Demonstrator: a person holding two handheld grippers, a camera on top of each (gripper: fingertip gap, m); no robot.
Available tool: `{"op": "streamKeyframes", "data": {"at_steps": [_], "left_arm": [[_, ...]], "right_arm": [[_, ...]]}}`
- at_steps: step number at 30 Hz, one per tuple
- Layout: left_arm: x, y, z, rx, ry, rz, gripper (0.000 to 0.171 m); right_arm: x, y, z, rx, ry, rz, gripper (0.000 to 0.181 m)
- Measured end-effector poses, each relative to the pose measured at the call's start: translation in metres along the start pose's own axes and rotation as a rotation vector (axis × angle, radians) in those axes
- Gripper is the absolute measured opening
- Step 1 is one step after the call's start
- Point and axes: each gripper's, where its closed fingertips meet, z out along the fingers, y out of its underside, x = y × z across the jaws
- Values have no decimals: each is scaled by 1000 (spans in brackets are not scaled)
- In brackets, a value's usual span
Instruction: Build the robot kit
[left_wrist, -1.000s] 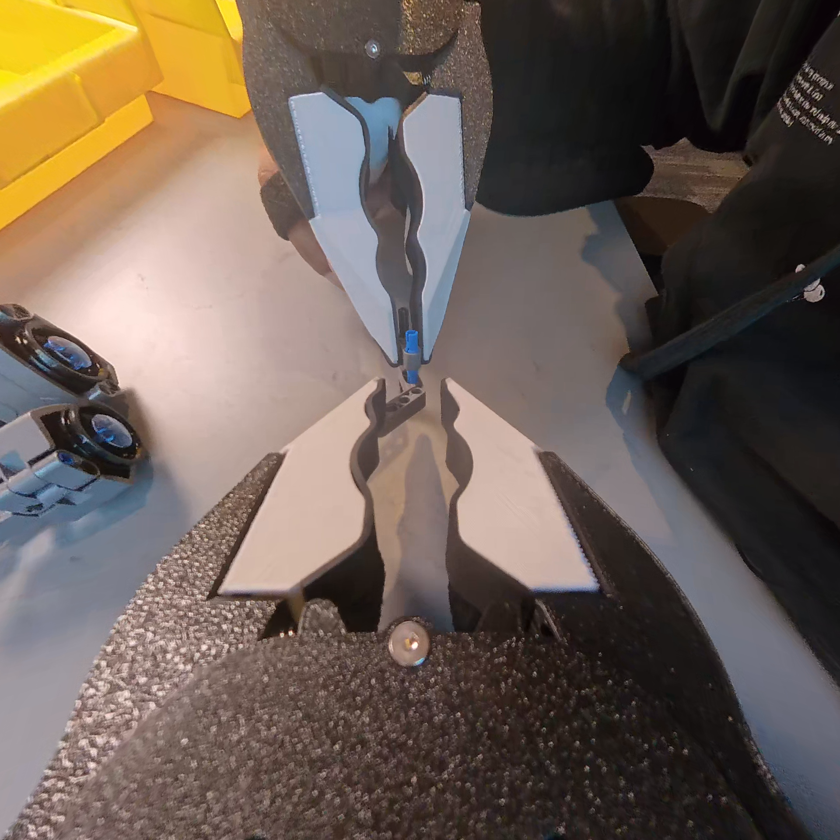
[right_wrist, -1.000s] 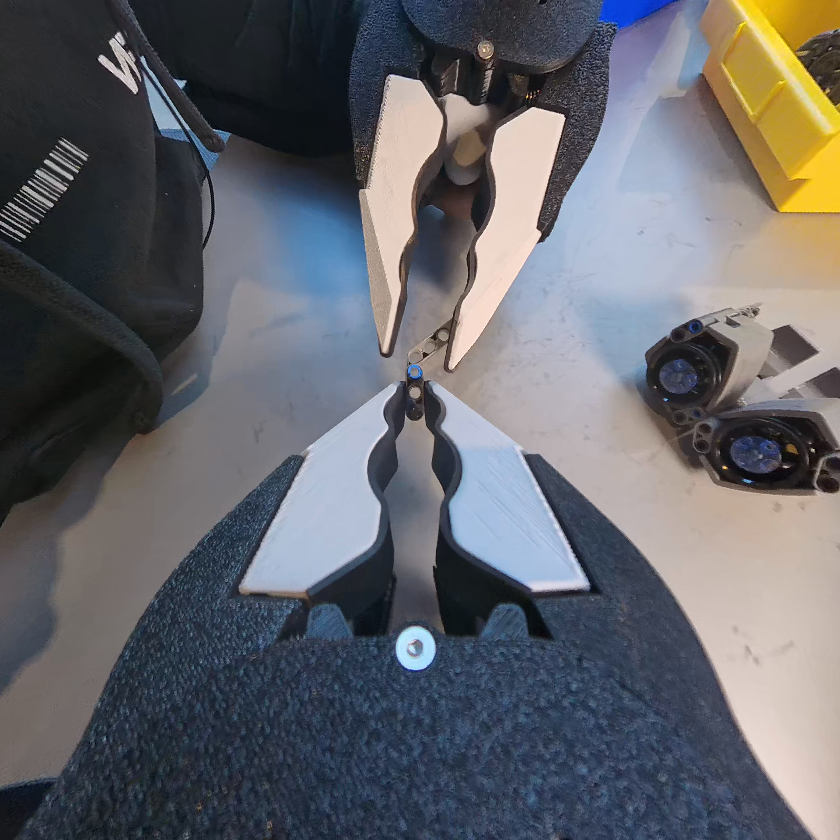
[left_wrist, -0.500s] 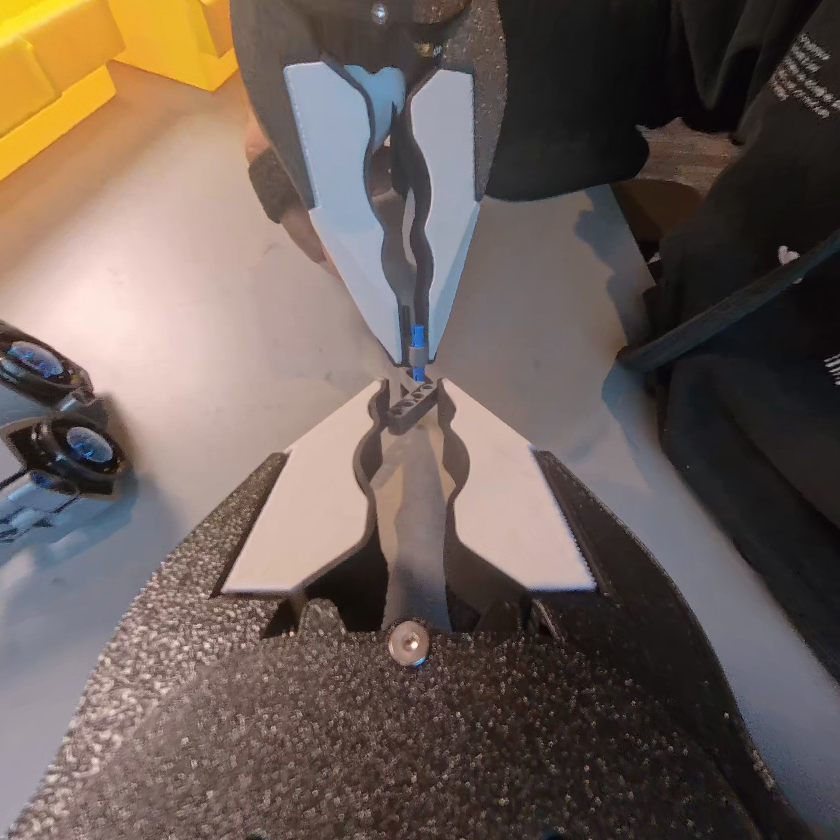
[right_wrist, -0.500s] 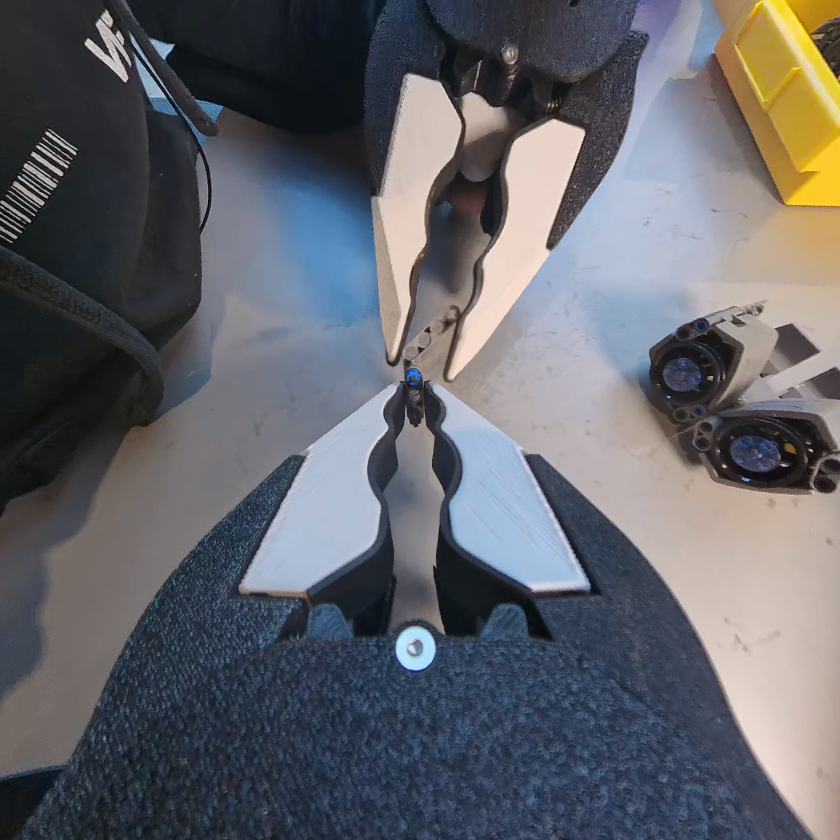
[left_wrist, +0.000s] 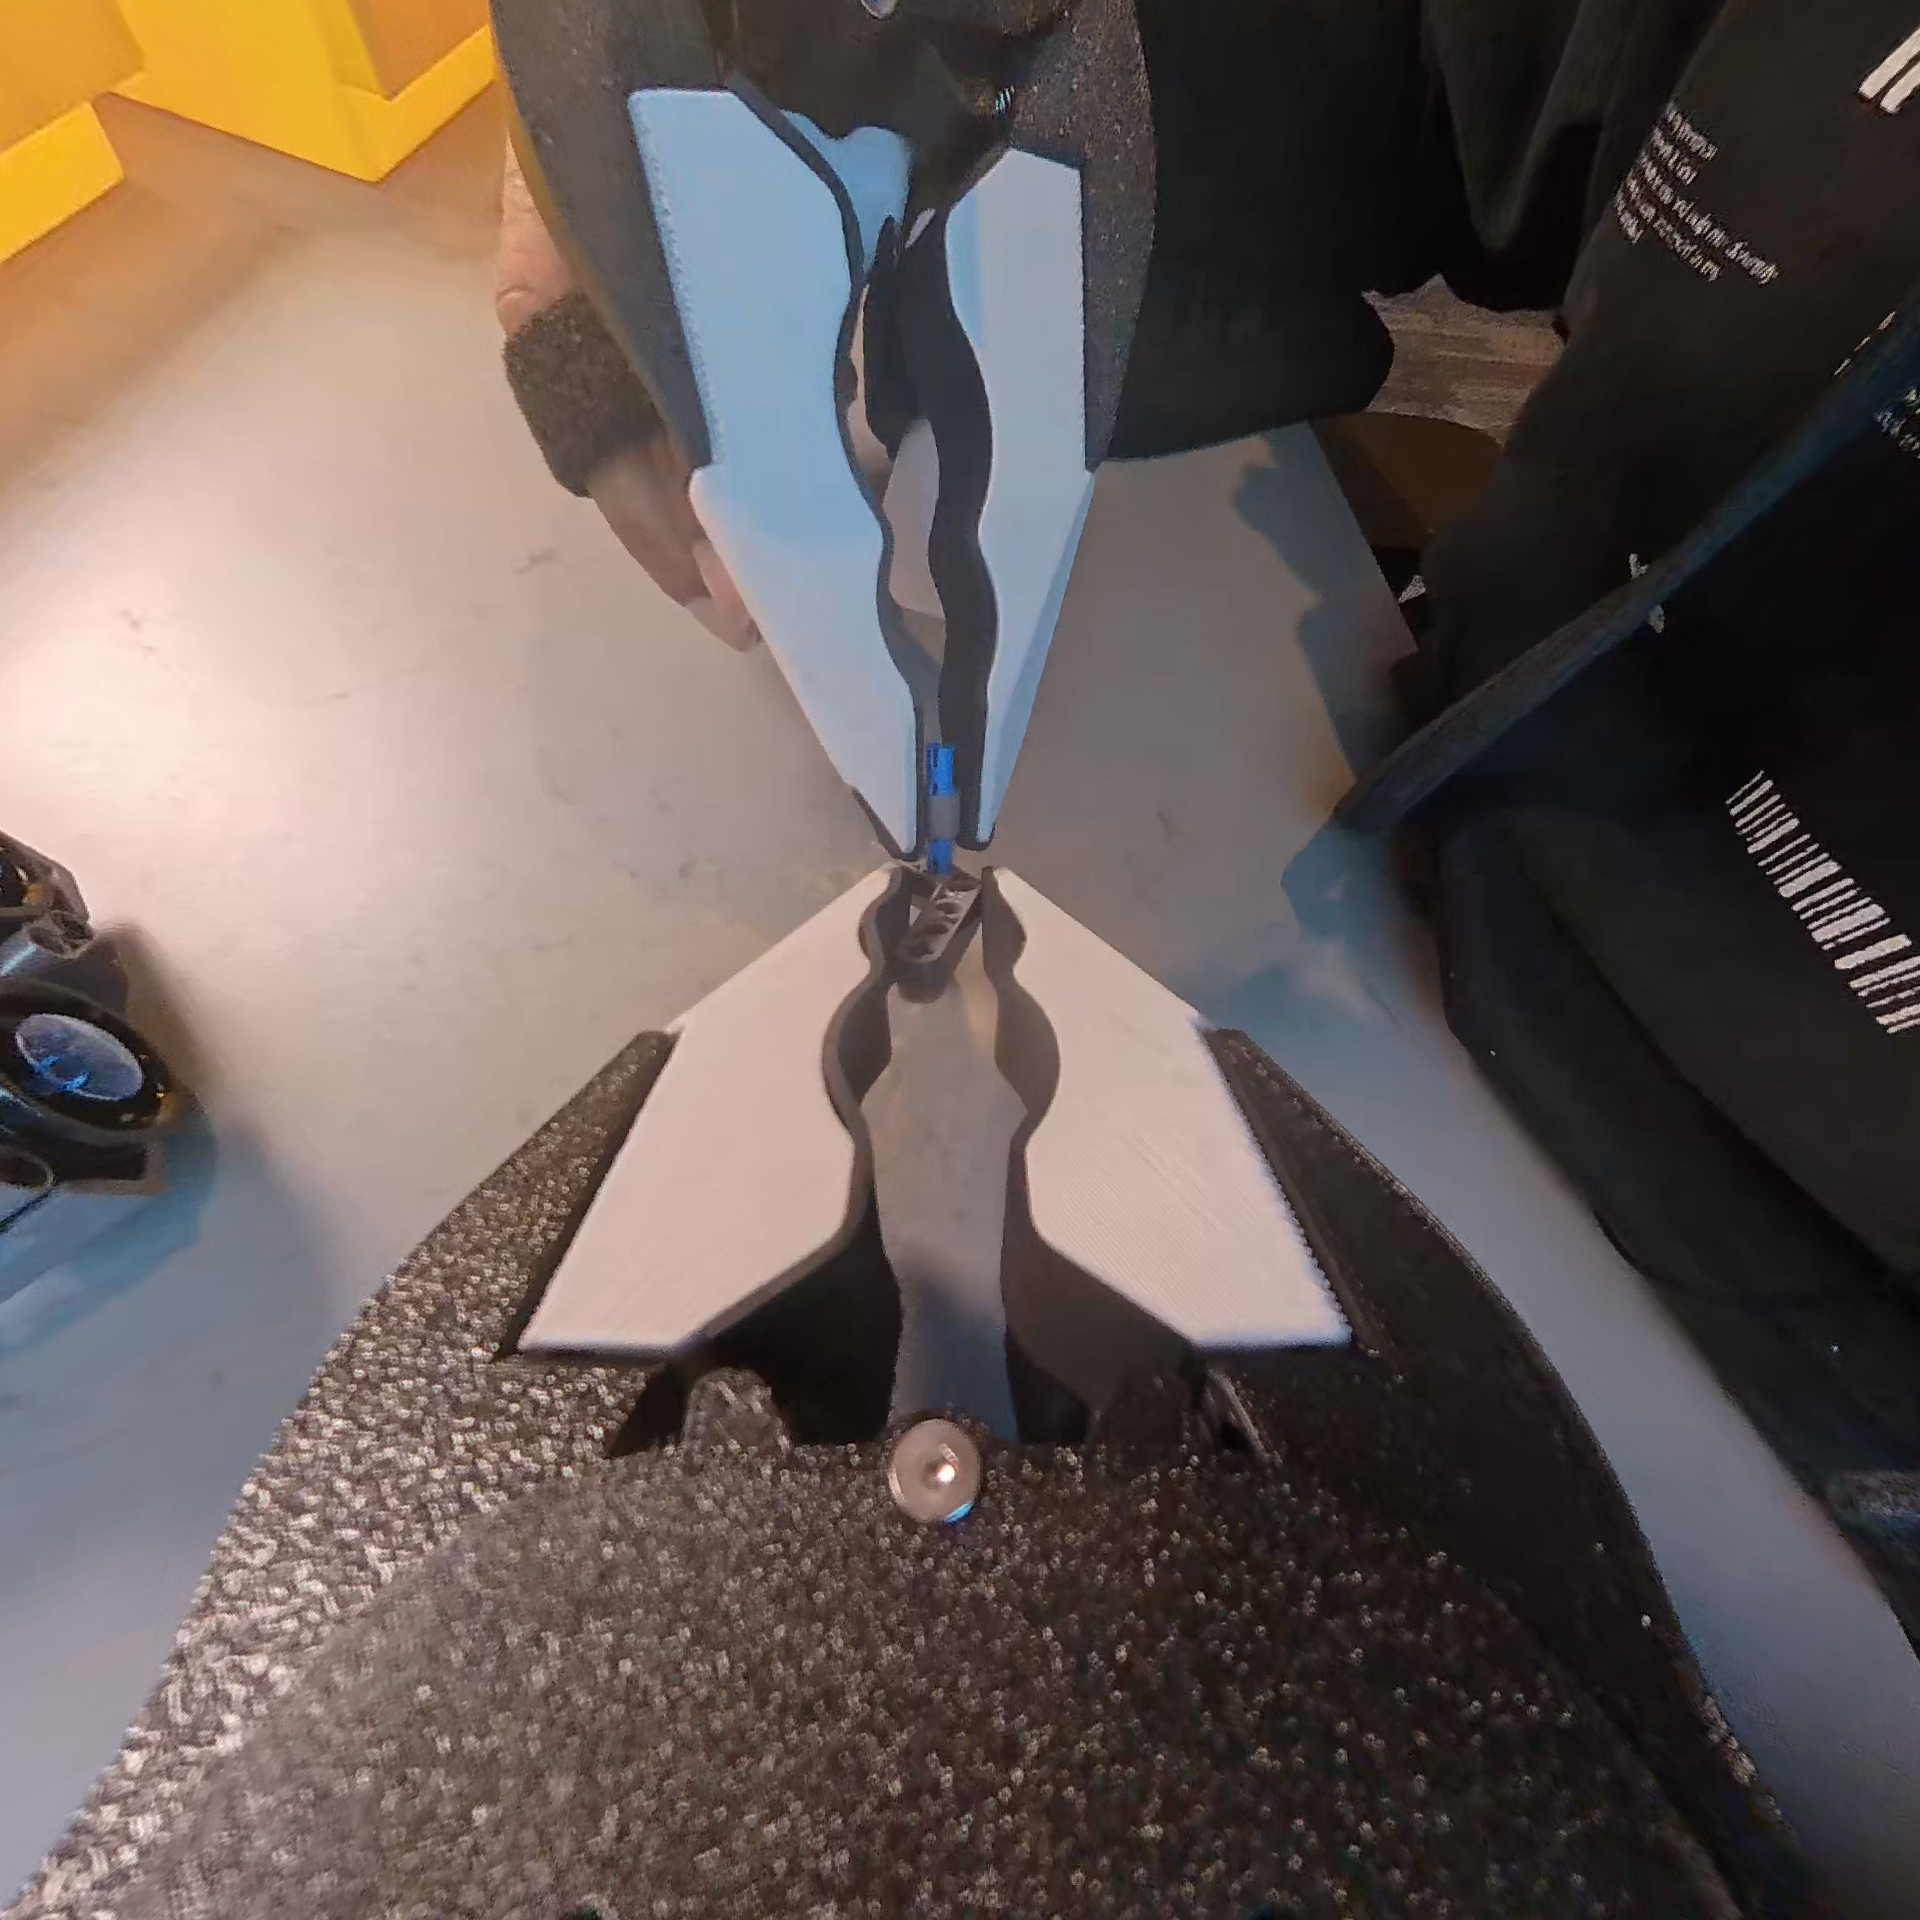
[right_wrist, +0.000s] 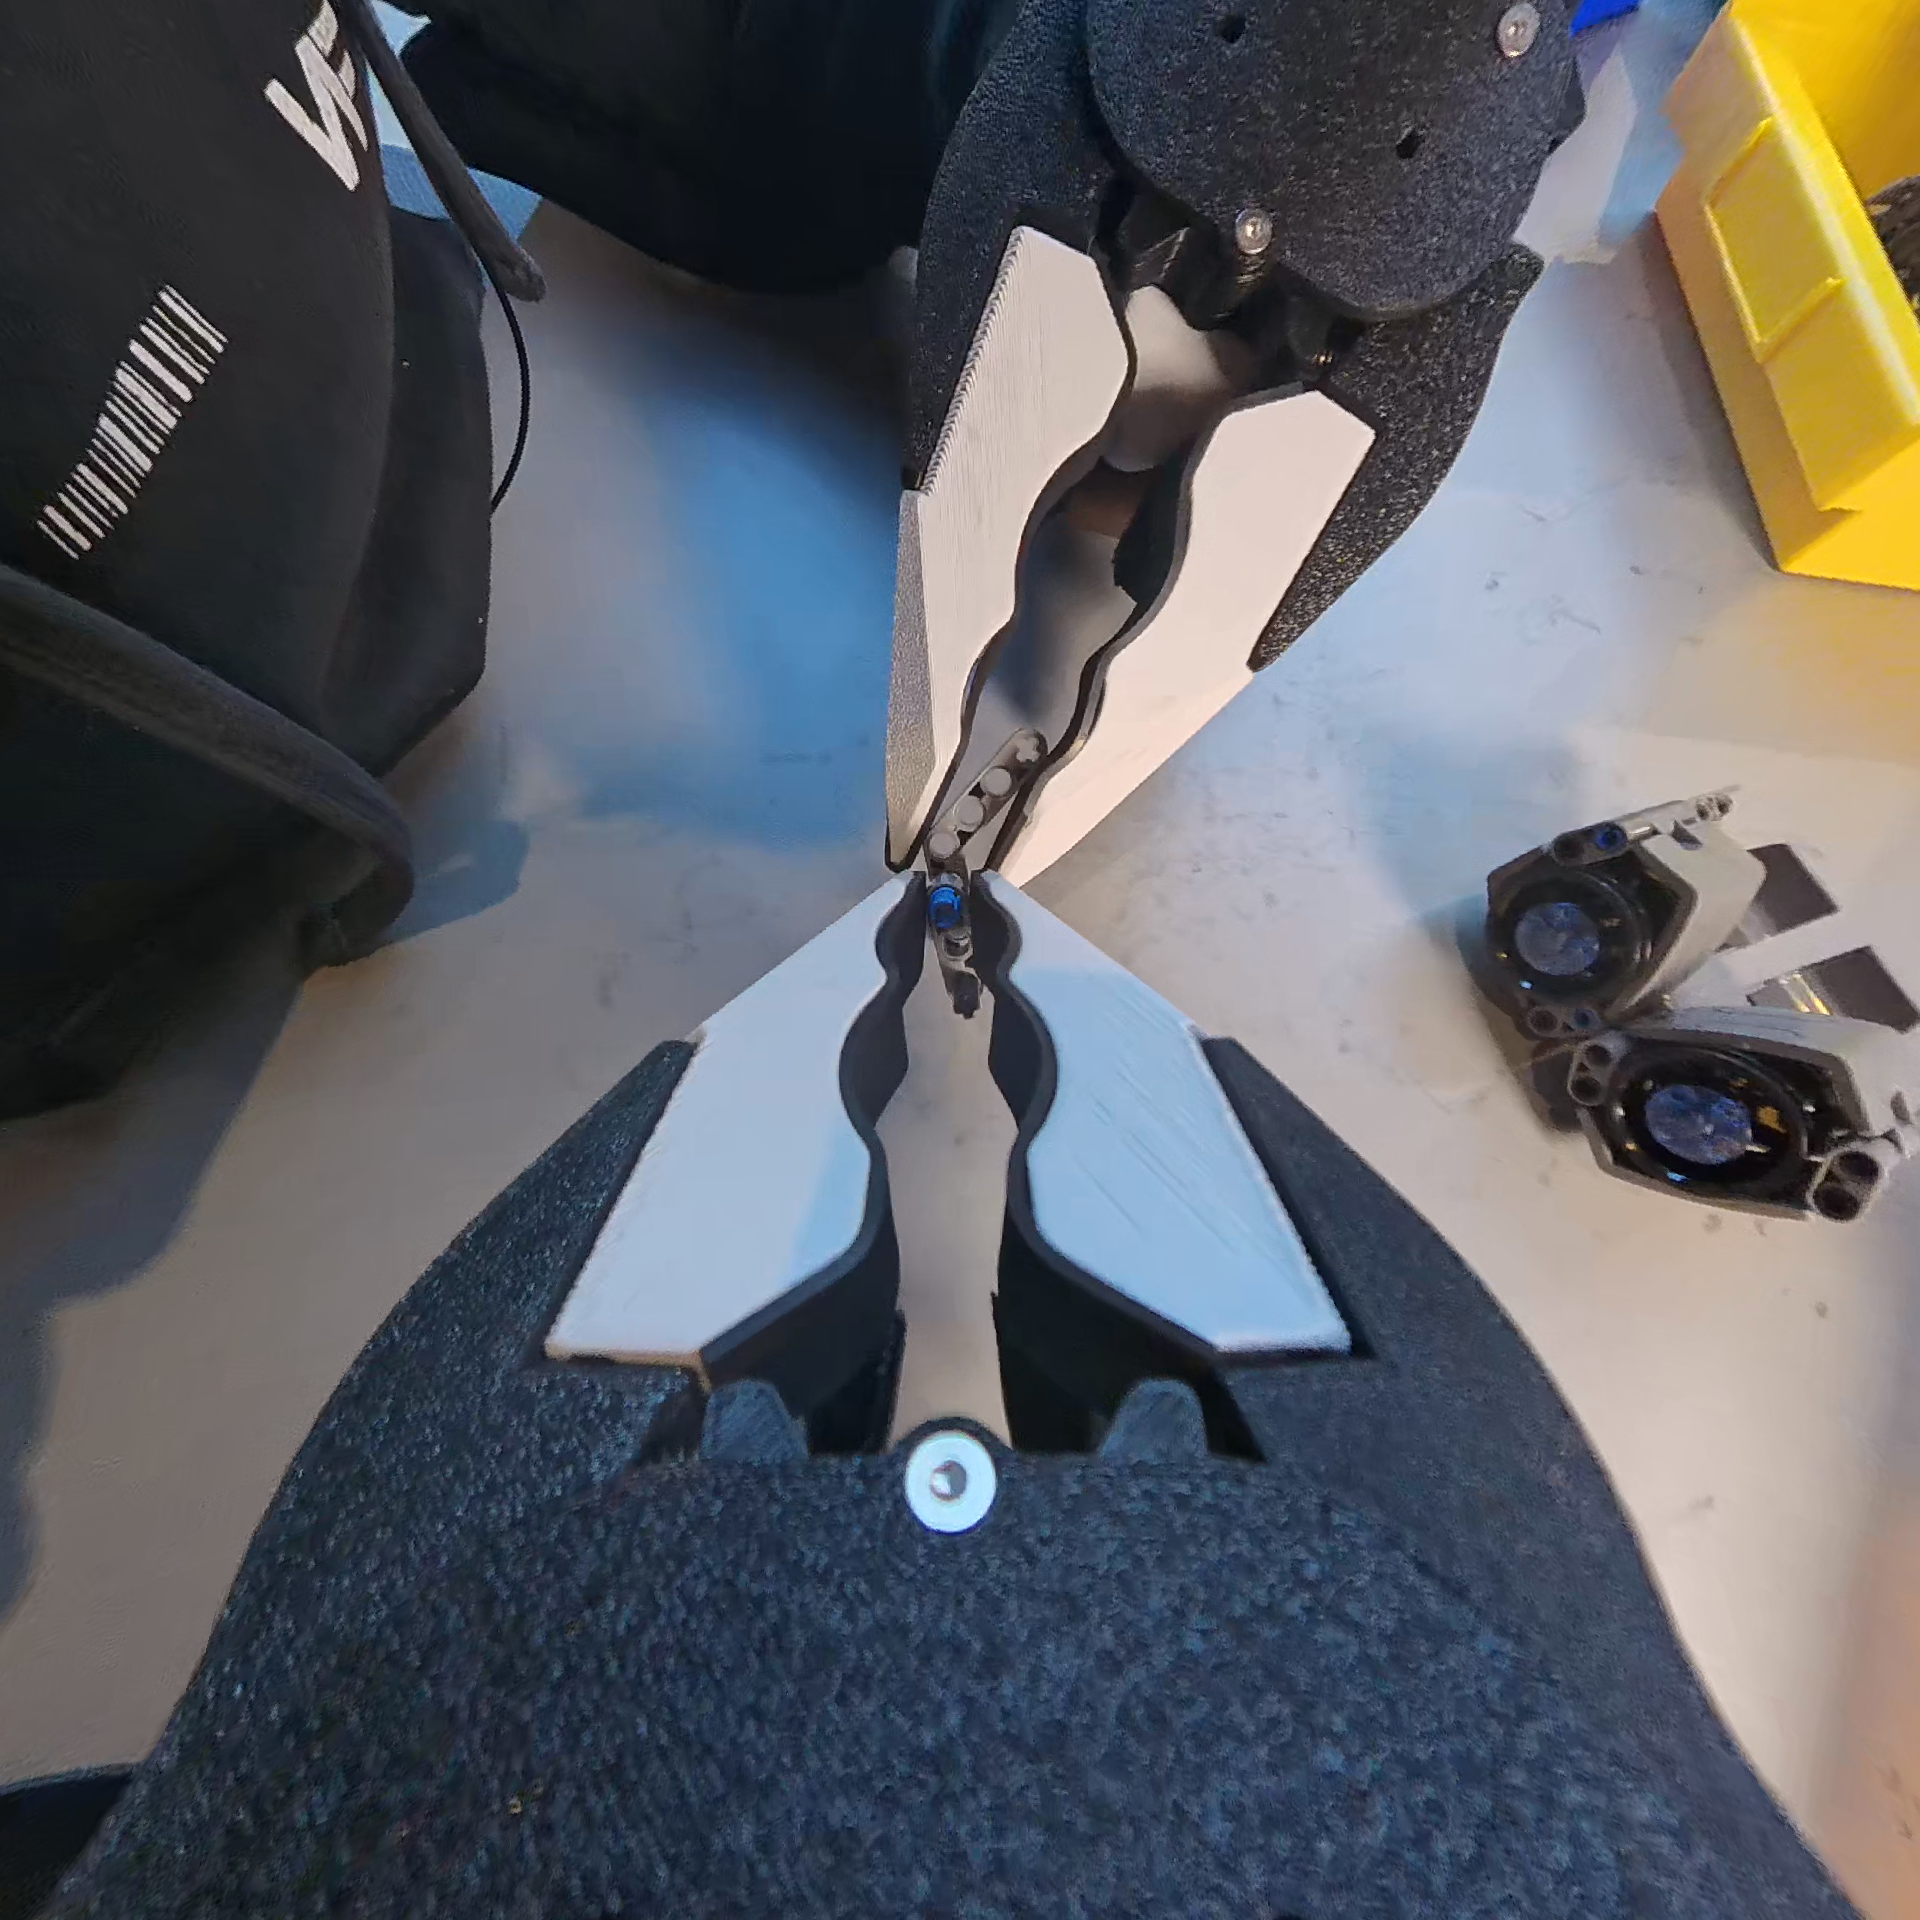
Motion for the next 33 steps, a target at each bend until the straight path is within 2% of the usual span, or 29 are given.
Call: {"op": "streamKeyframes", "data": {"at_steps": [8,13,26,28,33], "left_arm": [[-1,2,-10,13,-9,-8,13],[-1,0,-8,20,15,-17,7],[-3,-4,-9,42,66,-91,6],[-3,-13,-16,113,93,-130,6],[-4,-51,-43,391,161,-213,9]], "right_arm": [[2,1,1,-19,-7,37,6],[5,5,0,-28,-5,60,7],[6,10,2,-77,31,-38,5],[9,1,-4,4,20,26,6],[20,-33,-28,261,-13,223,6]]}}
